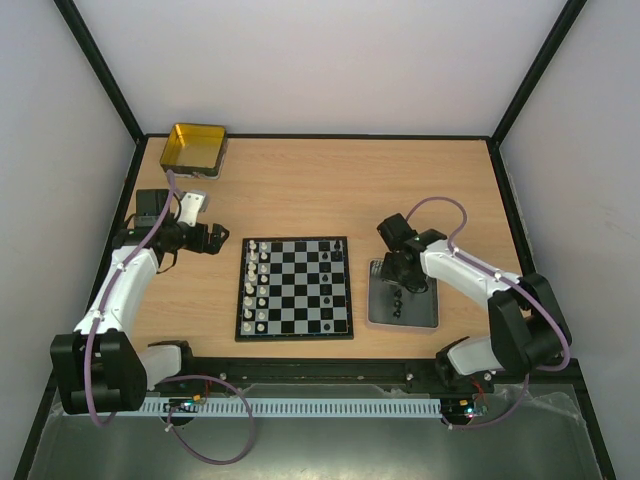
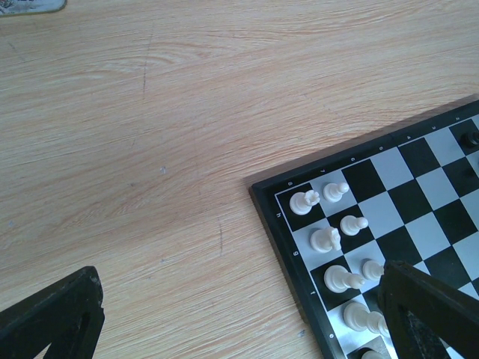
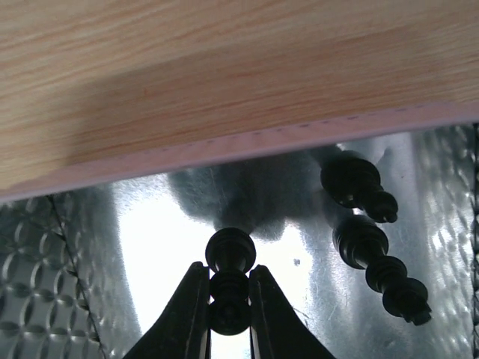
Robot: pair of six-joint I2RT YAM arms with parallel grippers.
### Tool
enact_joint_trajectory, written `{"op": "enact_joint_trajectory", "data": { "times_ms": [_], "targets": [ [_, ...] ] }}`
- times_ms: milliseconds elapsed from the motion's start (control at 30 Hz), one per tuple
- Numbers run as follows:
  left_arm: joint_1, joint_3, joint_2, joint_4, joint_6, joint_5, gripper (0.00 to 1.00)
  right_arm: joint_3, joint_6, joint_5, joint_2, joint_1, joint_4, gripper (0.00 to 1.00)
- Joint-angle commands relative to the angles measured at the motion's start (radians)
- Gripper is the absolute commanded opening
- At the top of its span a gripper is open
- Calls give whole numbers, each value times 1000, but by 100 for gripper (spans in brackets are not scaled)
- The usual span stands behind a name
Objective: Set up the chess pieces on the board
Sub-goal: Pick up the chess piece from the storage box, then place the chess piece on the chessboard.
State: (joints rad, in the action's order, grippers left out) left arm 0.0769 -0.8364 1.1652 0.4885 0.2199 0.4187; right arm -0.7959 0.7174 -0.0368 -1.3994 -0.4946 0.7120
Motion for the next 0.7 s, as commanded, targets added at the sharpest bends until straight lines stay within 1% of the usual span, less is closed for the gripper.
{"op": "enact_joint_trajectory", "data": {
  "times_ms": [0,367,667],
  "targets": [
    [-3,-4,2,10,6,12,100,-59,-6,43,26,7,62,9],
    [-8,-3,1,10,6,15,99,-152,-10,39,92,-5,169,8],
    [-8,-1,-7,9,5,14,99,-265,29,57,43,-114,194,8]
  ]
}}
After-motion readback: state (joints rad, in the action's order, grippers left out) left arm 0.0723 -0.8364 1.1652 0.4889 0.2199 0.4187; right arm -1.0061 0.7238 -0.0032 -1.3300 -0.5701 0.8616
